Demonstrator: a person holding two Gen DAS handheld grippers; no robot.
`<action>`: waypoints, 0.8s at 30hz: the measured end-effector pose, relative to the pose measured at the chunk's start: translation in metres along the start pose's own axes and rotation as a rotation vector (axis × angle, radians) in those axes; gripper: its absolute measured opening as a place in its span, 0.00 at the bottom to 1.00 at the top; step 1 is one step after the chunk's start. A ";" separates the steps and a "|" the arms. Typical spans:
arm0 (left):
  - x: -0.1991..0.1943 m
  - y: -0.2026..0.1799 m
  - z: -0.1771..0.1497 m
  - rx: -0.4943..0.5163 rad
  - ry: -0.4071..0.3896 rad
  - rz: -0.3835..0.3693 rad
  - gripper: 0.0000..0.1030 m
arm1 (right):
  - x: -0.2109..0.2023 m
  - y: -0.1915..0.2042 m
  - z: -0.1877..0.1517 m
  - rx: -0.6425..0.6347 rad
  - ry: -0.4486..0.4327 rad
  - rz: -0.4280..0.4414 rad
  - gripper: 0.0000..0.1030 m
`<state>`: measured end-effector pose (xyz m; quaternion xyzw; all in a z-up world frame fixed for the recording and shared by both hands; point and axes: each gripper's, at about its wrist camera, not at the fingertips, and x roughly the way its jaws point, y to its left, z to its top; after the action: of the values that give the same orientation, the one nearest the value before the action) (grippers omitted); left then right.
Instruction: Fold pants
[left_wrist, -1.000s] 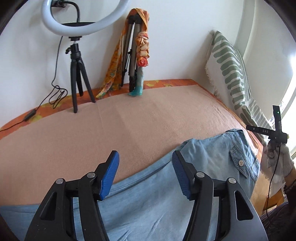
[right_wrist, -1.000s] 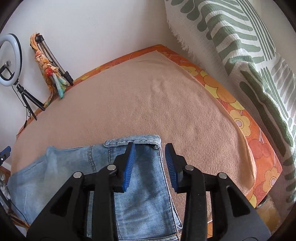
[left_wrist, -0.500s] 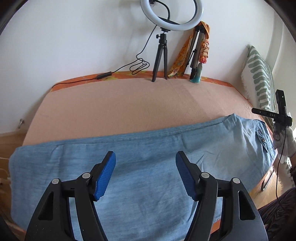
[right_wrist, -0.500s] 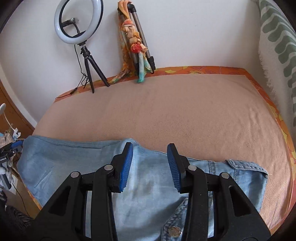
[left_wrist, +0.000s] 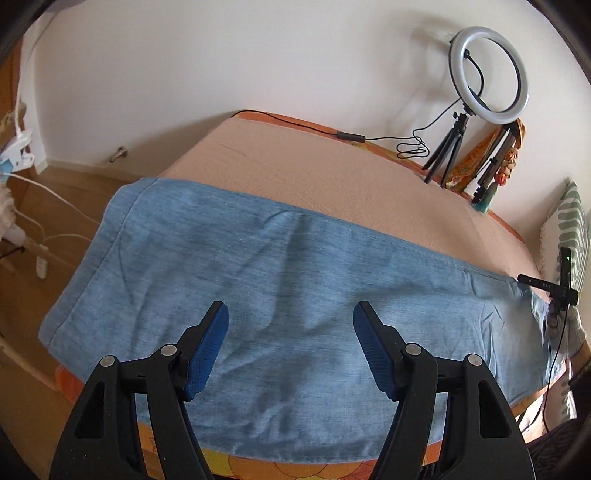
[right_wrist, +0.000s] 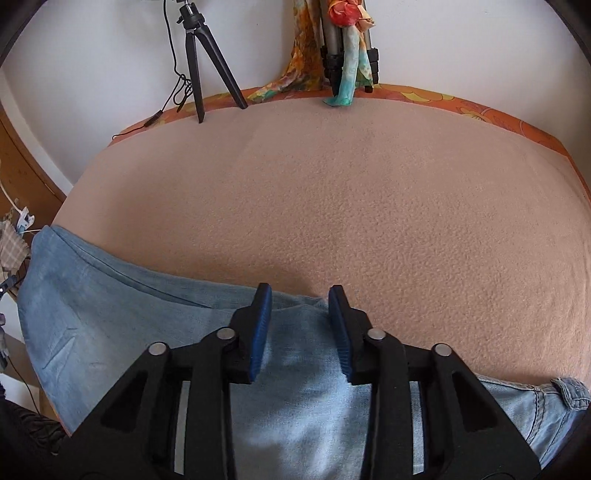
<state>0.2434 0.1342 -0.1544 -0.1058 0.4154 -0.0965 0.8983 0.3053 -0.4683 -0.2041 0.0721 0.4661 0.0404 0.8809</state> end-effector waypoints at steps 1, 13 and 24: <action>0.000 0.007 0.000 -0.025 0.000 0.003 0.68 | -0.003 -0.001 -0.002 -0.003 0.001 0.001 0.05; -0.016 0.032 0.010 -0.095 -0.057 0.046 0.68 | -0.017 0.001 0.010 0.018 -0.117 -0.078 0.01; -0.065 0.123 -0.014 -0.370 -0.114 0.019 0.68 | 0.001 0.006 0.006 0.056 -0.042 -0.150 0.11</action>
<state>0.2017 0.2680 -0.1496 -0.2706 0.3755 -0.0039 0.8864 0.3104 -0.4631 -0.2004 0.0624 0.4525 -0.0403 0.8887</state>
